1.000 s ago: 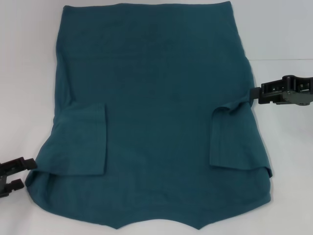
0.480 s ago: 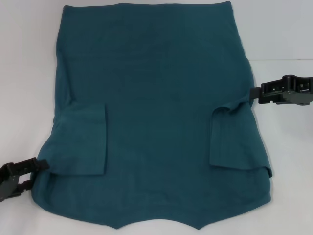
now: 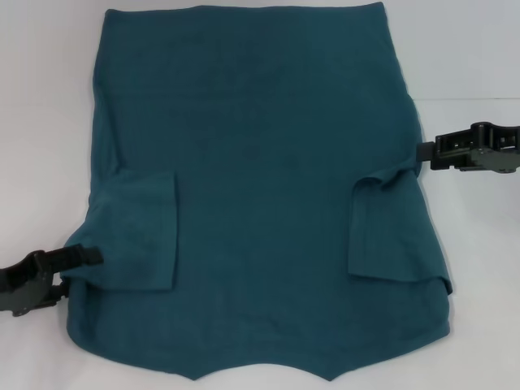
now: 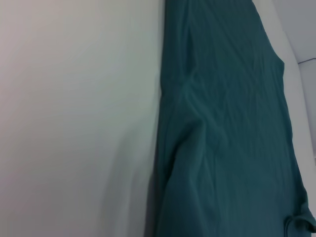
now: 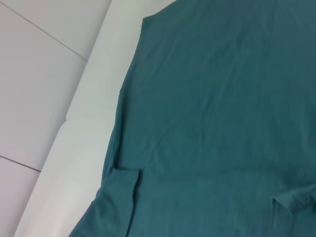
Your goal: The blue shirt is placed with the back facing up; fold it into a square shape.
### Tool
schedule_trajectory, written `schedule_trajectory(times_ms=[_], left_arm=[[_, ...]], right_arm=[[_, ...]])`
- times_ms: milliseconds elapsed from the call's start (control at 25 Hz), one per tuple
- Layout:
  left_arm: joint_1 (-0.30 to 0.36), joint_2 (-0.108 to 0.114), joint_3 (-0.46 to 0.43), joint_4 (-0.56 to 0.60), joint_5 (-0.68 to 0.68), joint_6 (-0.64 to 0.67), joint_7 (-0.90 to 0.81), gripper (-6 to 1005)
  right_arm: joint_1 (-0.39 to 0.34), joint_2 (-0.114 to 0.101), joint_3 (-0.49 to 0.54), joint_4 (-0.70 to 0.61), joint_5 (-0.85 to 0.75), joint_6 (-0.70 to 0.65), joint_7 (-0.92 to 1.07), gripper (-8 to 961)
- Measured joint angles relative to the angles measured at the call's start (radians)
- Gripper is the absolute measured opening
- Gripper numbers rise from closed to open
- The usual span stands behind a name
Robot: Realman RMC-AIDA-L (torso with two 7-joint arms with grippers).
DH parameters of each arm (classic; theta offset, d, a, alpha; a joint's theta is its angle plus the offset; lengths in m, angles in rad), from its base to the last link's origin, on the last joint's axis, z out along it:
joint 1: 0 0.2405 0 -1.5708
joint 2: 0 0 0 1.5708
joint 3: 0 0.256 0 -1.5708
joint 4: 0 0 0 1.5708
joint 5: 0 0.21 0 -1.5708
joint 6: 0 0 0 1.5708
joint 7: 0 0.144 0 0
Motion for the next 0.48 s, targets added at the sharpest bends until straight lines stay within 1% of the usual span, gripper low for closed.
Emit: schedule_trajectory(times_ms=[280,480], left_arm=[[-0.006,0.003,0.002,-0.003,0.002,-0.010,-0.004,736],[-0.009,0.002,0.052,-0.006,0.005,-0.036,-0.007,732]], right_arm=[[-0.002,0.000,0.002,0.000,0.000,-0.001,0.000,449],[-0.002,0.000,0.002,0.000,0.000,-0.002,-0.001,450]])
